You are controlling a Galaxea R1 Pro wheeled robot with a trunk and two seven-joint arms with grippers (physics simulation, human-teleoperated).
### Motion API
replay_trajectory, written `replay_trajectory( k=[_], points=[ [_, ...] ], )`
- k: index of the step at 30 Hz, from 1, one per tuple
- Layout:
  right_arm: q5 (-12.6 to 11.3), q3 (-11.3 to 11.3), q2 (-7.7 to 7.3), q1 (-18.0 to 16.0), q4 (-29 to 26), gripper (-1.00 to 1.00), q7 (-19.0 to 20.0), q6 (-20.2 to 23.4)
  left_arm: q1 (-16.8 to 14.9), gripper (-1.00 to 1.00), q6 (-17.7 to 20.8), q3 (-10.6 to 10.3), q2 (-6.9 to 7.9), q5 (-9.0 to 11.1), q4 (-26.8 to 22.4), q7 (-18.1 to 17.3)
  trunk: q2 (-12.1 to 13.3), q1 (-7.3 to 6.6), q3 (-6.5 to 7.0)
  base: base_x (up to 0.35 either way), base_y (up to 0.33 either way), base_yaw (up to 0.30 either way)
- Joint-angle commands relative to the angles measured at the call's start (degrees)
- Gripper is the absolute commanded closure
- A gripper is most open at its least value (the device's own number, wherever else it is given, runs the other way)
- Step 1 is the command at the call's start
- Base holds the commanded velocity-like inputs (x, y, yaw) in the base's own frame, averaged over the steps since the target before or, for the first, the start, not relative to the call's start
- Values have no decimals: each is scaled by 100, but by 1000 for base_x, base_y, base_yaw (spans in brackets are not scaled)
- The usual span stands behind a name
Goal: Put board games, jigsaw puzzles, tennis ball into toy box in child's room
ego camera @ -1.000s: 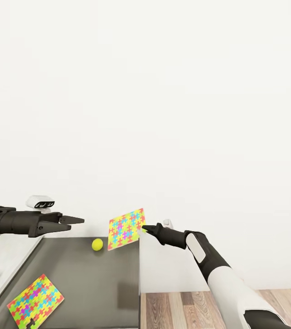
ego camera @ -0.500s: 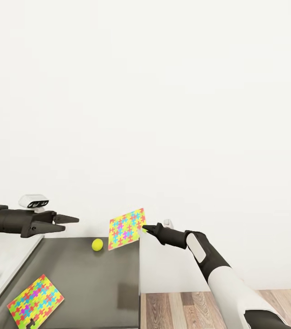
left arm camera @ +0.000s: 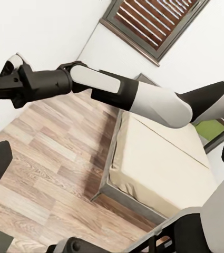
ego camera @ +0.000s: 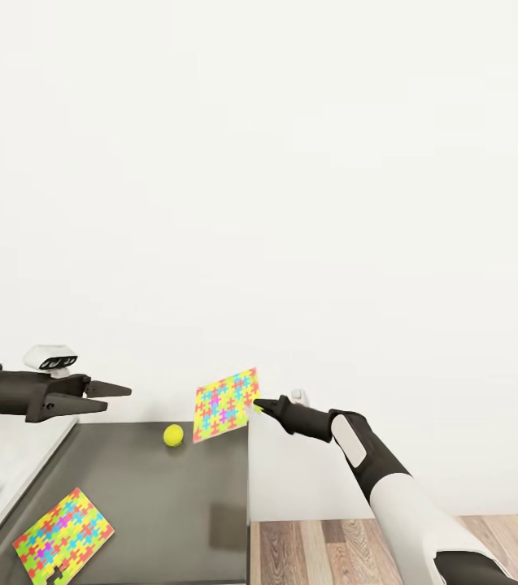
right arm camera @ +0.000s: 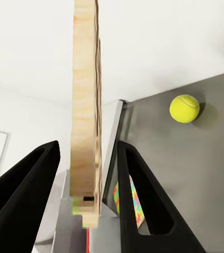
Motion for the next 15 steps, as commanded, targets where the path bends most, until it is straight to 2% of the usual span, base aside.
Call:
replay_trajectory(
  k=[1, 15],
  points=[
    [1, -19, 5, -2, 1, 100, 11, -20, -4, -100, 61, -14, 5, 5, 3, -23, -5, 3, 0, 0, 0, 97],
    [0, 16, 9, -2, 1, 100, 11, -122, -4, -100, 61, -19, -19, 5, 3, -23, -5, 3, 61, 0, 0, 224]
  ],
)
